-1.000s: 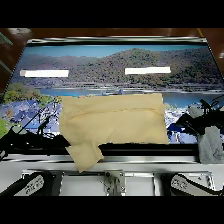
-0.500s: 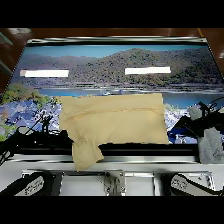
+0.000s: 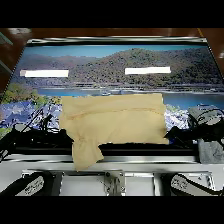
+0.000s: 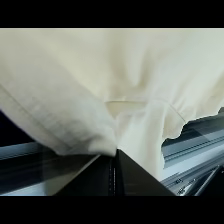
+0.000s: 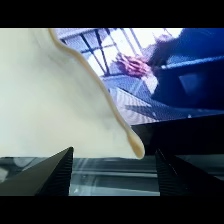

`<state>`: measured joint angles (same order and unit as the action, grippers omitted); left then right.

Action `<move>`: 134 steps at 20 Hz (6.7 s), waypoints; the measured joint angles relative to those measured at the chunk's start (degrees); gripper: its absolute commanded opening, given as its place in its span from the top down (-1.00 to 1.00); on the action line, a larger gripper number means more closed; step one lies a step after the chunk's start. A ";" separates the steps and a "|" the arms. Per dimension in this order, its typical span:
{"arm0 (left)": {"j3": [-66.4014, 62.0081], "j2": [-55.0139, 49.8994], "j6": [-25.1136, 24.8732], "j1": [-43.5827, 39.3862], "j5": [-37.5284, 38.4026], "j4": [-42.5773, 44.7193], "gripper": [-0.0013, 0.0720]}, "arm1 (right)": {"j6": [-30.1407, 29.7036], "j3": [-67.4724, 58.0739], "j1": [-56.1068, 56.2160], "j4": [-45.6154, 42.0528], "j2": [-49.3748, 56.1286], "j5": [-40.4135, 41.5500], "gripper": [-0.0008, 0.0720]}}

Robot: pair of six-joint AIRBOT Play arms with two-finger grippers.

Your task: Fold the shirts.

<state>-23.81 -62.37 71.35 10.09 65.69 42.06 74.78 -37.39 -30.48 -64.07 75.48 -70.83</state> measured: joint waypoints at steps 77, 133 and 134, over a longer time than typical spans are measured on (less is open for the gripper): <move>-58.14 -44.41 -2.89 -50.56 -36.79 -31.10 0.87 | 17.22 -34.53 16.39 17.00 -23.45 -2.86 0.82; -51.95 11.32 1.42 0.72 -1.05 -1.31 0.86 | -3.63 -31.98 23.45 25.20 12.83 6.75 0.82; -51.95 11.13 1.40 0.63 -1.05 -1.31 0.86 | -3.74 -32.83 20.33 25.16 10.67 5.07 0.82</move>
<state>-75.77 -51.24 72.75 10.72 64.64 40.75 71.05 -70.22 -10.15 -38.92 86.15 -65.76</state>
